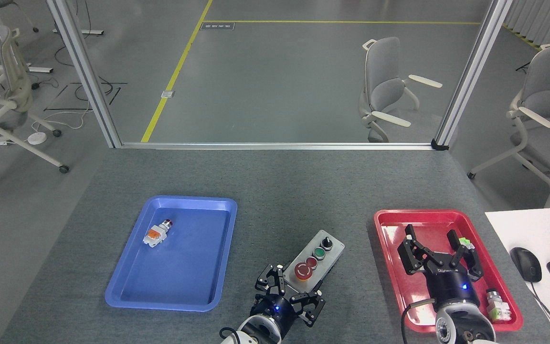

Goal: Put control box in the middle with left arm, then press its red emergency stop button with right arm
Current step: 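Lower the control box onto the table between the trays, then open the left gripper and withdraw it toward the blue tray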

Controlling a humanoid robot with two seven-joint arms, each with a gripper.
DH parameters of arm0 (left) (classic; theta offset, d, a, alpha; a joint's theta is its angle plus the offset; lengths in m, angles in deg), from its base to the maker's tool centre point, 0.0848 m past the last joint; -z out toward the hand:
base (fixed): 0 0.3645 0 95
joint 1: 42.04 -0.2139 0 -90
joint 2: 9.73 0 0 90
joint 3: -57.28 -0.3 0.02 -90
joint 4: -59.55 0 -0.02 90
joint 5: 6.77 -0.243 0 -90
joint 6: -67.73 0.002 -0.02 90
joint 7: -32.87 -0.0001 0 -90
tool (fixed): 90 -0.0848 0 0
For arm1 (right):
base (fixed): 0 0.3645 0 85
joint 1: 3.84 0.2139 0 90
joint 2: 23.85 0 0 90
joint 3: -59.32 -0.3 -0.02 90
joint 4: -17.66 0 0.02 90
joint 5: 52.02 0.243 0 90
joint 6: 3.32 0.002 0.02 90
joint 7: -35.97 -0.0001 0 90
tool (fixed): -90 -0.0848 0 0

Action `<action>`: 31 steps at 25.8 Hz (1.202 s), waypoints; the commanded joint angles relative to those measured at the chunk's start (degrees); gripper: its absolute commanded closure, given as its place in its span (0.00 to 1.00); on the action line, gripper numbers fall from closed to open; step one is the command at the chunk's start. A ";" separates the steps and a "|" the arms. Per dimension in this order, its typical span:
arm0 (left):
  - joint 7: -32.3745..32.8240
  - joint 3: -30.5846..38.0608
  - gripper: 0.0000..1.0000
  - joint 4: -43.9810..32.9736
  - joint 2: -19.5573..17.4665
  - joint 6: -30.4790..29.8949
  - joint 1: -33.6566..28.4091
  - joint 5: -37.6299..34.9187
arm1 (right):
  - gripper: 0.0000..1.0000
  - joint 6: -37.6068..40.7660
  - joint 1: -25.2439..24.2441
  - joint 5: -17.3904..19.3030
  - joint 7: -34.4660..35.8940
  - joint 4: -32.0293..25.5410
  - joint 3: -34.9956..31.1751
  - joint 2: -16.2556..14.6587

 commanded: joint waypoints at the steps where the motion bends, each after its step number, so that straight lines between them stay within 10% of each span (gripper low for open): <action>1: 0.02 -0.68 1.00 -0.05 -0.03 0.26 0.01 0.13 | 0.01 -0.02 0.02 0.00 0.01 0.00 0.00 -0.17; 5: 0.11 -0.76 0.58 -0.14 -0.03 0.53 0.01 0.04 | 0.01 -0.02 -0.07 0.00 0.01 0.00 0.00 -0.17; 14: -0.59 -0.94 0.07 -0.66 -0.03 0.53 0.01 0.04 | 0.01 0.42 0.10 -0.09 0.27 0.00 0.09 -0.08; 24: -0.95 -1.03 0.02 -7.16 -0.55 -0.18 -3.86 -0.14 | 0.02 3.67 0.28 -0.18 0.36 0.00 0.00 -0.43; 31: -0.95 -0.85 0.02 -16.75 -9.16 -0.35 -9.40 -0.05 | 0.08 8.85 2.65 -0.18 0.53 1.05 0.35 -0.52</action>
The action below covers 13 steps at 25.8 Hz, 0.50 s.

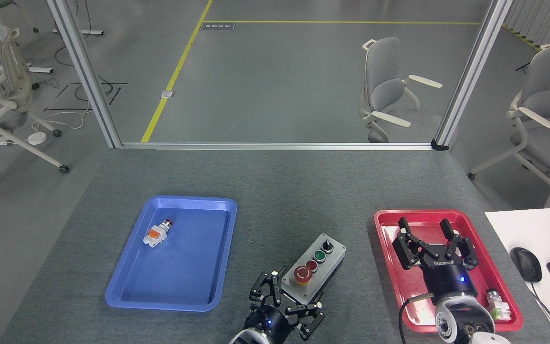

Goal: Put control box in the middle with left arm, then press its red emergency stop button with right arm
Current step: 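Open the left gripper and withdraw it toward the blue tray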

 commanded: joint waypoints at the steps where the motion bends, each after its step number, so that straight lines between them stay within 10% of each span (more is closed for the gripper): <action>1: 0.06 0.18 0.02 -4.53 -4.19 -0.15 -2.90 0.05 | 0.14 4.11 0.71 0.09 0.18 0.90 -0.05 -0.09; 10: 0.06 8.79 0.01 -18.68 -14.39 -3.49 -11.16 0.23 | 1.00 19.22 0.79 0.18 4.23 2.57 -0.22 -0.18; 13: 0.06 17.50 0.01 -24.66 -15.27 -8.50 -15.64 0.23 | 1.00 24.41 0.79 -0.44 7.21 2.57 0.04 -0.18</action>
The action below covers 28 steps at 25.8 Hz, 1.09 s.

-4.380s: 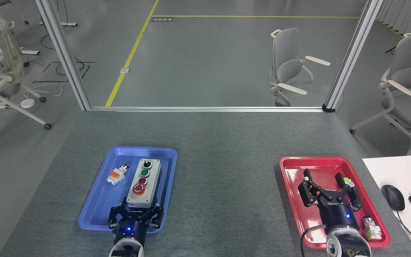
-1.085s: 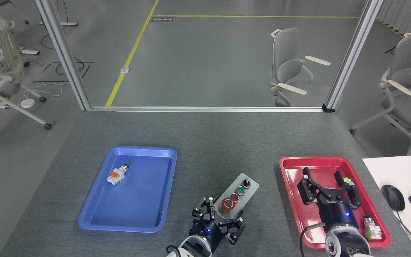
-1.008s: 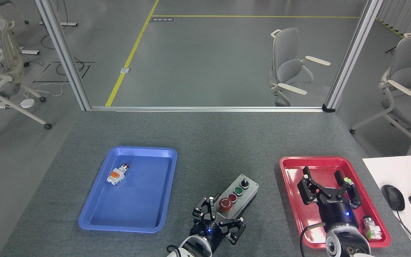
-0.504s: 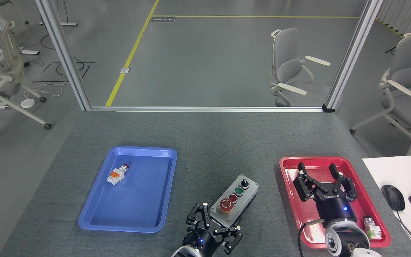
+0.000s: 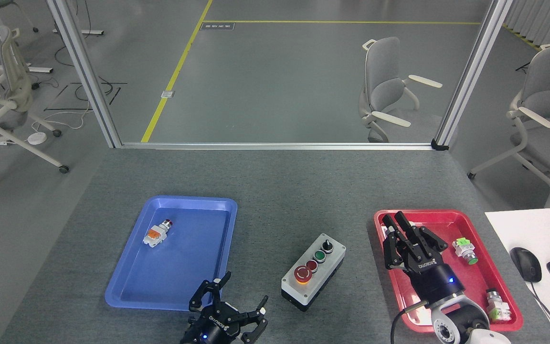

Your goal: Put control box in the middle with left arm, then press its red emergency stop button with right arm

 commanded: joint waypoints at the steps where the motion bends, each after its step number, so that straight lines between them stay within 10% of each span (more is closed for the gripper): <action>1: -0.01 10.16 0.01 -6.86 -1.30 -5.83 -4.92 0.01 | 1.00 6.15 0.06 -0.63 2.46 0.08 0.17 -0.01; 10: 0.87 28.26 0.01 -7.39 0.46 -9.70 -1.15 2.91 | 1.00 11.42 3.49 -3.18 2.29 9.48 6.76 0.61; 28: -0.01 29.14 0.01 3.77 0.02 0.93 10.28 14.16 | 1.00 11.42 7.53 -4.41 1.67 19.32 18.01 0.26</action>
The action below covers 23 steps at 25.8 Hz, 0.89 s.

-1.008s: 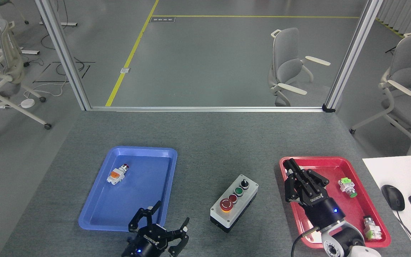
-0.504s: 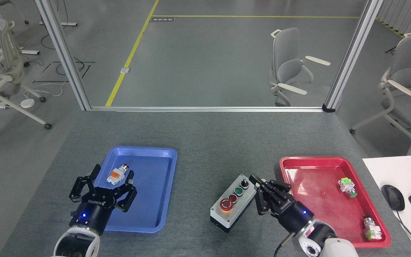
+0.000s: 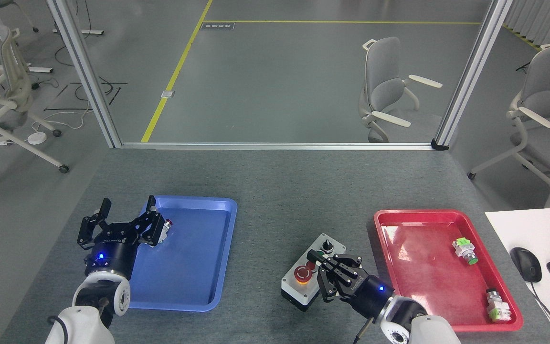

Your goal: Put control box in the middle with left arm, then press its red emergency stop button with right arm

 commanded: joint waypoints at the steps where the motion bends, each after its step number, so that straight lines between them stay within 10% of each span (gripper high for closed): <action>1: -0.01 0.05 0.01 0.20 -0.51 -0.41 0.07 4.92 | 1.00 -0.03 -0.07 -0.33 0.01 2.06 0.88 -0.11; 18: -0.01 0.05 0.01 -0.24 -0.69 -0.41 -0.19 6.95 | 1.00 -0.03 0.46 -0.33 0.01 4.61 2.38 0.41; 23: 0.17 2.68 0.01 -0.15 6.34 -0.41 -0.19 3.87 | 1.00 -0.03 0.46 -1.83 -0.07 6.36 3.17 0.50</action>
